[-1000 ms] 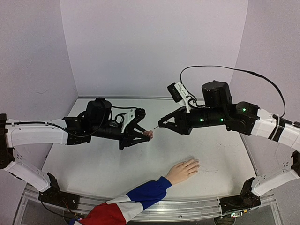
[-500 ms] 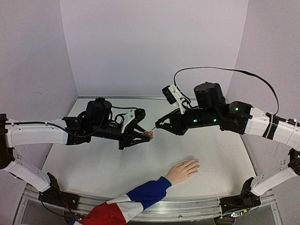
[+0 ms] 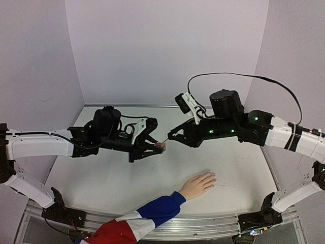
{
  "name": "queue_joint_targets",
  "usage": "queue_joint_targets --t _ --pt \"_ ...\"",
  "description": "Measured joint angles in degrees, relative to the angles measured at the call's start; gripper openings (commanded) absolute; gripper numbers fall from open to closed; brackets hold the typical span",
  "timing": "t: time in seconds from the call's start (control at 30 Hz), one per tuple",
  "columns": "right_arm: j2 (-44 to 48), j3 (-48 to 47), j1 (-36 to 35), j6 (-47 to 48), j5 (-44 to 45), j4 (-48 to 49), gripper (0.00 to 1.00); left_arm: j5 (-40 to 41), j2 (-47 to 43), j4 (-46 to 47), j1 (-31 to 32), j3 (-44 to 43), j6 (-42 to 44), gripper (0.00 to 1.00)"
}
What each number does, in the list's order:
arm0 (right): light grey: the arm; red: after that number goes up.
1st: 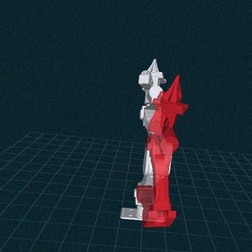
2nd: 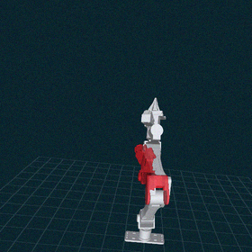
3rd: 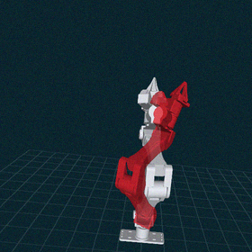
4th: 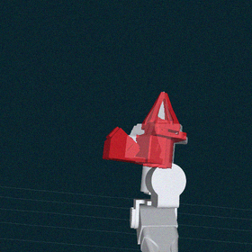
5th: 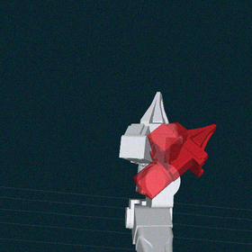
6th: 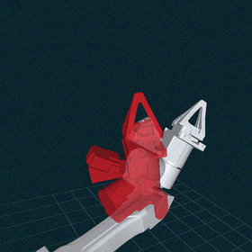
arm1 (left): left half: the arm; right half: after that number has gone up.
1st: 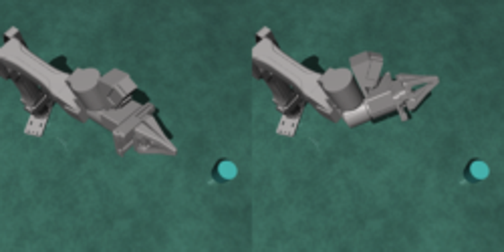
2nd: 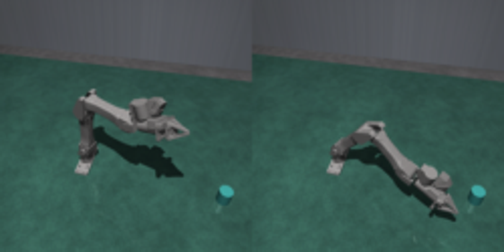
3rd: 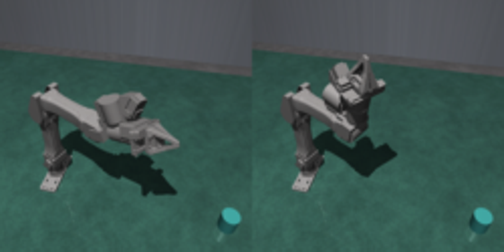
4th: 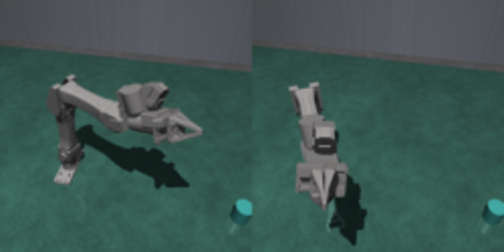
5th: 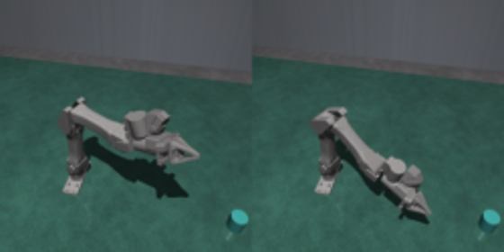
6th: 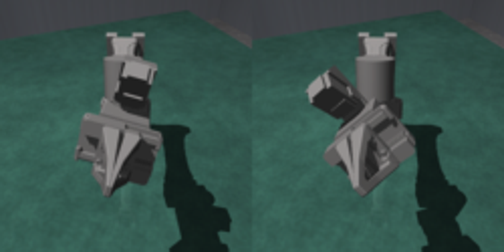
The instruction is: Paint the nails
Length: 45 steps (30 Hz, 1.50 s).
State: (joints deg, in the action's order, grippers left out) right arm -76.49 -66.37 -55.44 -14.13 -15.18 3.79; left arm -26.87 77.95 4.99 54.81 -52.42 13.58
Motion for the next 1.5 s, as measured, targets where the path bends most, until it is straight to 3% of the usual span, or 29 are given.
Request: queue_joint_targets --t 1.5 --pt "2.5 2.4 -0.6 0.4 1.3 2.3 0.0 0.0 0.0 0.0 0.0 0.0 0.1 0.0"
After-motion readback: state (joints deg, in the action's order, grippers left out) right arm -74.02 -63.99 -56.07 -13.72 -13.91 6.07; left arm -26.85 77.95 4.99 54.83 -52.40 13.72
